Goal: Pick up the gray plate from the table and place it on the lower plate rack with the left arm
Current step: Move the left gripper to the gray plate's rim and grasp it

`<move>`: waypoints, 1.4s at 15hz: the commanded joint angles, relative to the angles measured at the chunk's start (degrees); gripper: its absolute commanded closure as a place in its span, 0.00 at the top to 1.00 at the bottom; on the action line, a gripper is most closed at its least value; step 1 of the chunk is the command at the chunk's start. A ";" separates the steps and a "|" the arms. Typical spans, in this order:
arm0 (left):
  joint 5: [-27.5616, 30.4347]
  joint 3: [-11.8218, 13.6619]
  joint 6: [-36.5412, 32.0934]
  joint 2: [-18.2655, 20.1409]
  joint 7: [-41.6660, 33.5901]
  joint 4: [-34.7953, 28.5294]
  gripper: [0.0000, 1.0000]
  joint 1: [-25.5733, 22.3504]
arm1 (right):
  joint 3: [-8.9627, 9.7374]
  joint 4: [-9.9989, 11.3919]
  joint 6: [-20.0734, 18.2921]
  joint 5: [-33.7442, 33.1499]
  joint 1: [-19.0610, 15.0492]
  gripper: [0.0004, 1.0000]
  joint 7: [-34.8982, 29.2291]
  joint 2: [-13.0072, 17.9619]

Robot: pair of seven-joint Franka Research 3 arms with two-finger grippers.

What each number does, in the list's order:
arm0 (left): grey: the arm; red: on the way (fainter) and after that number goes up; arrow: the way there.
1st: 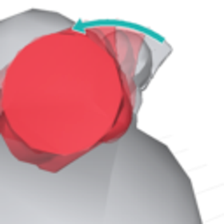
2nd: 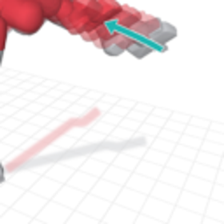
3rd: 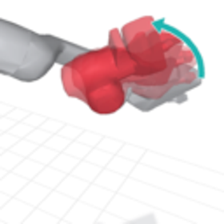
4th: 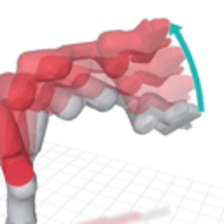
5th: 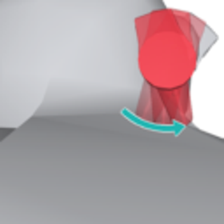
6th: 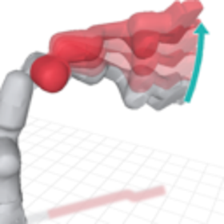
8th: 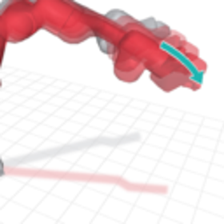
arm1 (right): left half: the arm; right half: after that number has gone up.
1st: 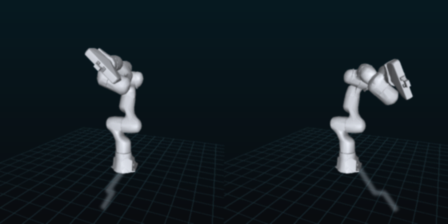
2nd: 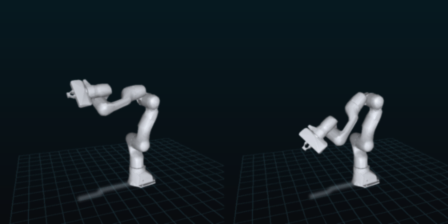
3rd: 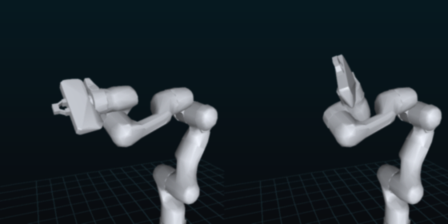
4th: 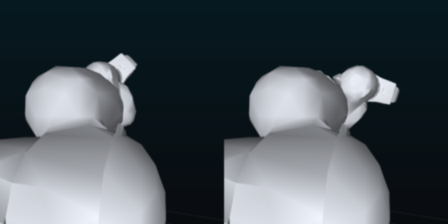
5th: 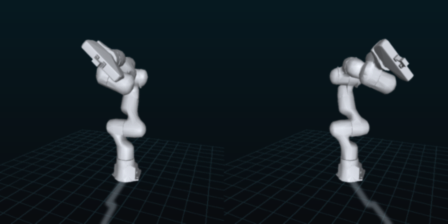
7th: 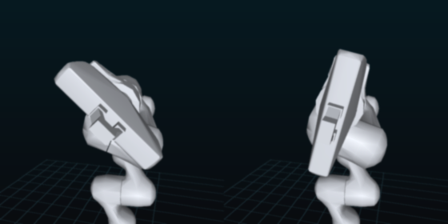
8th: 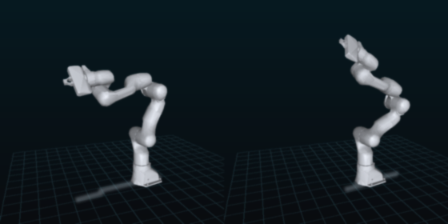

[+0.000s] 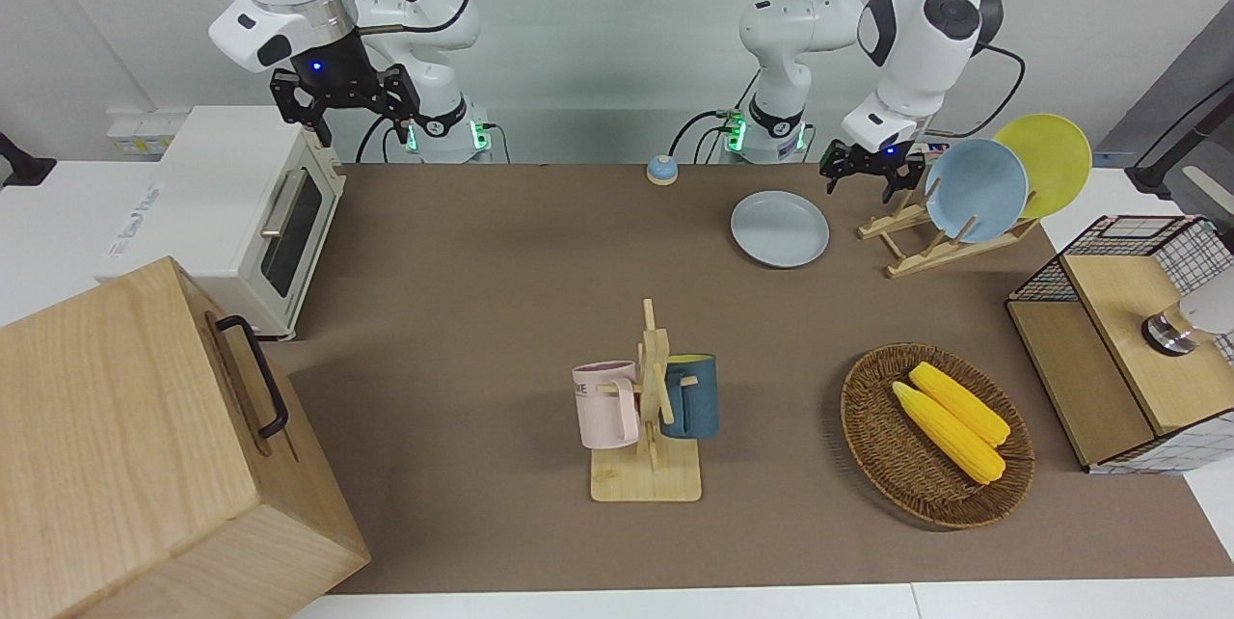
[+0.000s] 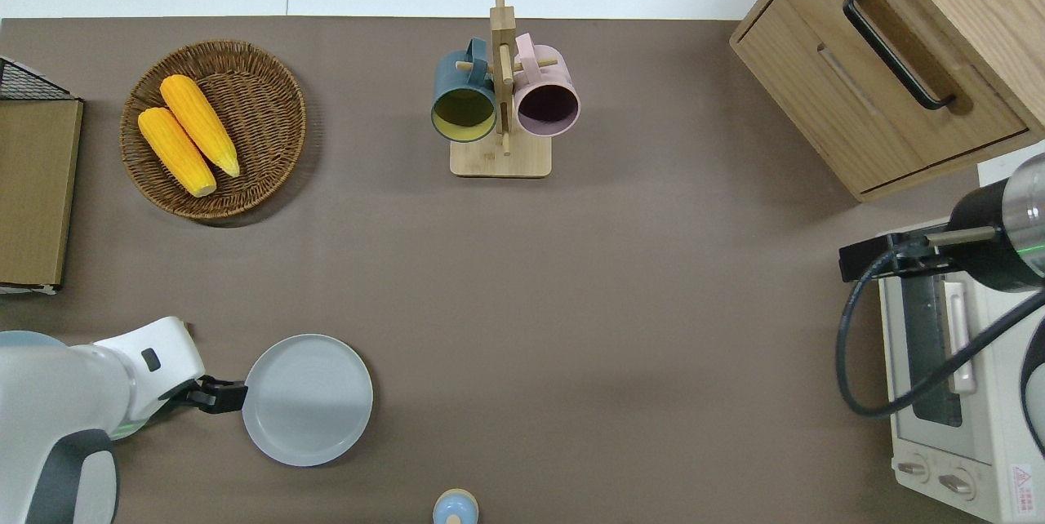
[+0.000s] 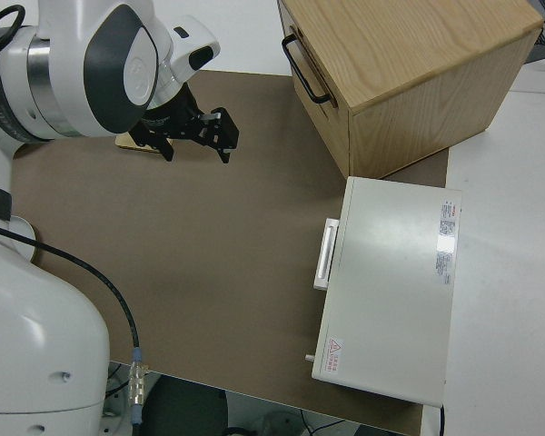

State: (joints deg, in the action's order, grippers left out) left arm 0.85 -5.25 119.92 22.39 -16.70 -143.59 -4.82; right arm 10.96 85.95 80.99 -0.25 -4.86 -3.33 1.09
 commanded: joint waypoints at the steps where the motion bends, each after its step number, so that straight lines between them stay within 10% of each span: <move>1: -1.12 0.15 5.31 2.22 0.79 -5.56 0.99 0.61 | 0.38 -0.35 -0.83 0.43 -0.41 0.99 -0.01 0.14; 21: -1.12 -0.02 27.28 -5.16 0.70 -16.99 0.99 0.78 | 0.38 -0.35 -0.83 0.43 -0.41 0.99 0.08 0.14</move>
State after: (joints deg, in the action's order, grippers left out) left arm 0.85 -5.52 142.61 18.61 -16.70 -158.51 -4.79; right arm 10.96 85.95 80.99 -0.25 -4.86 -3.33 1.09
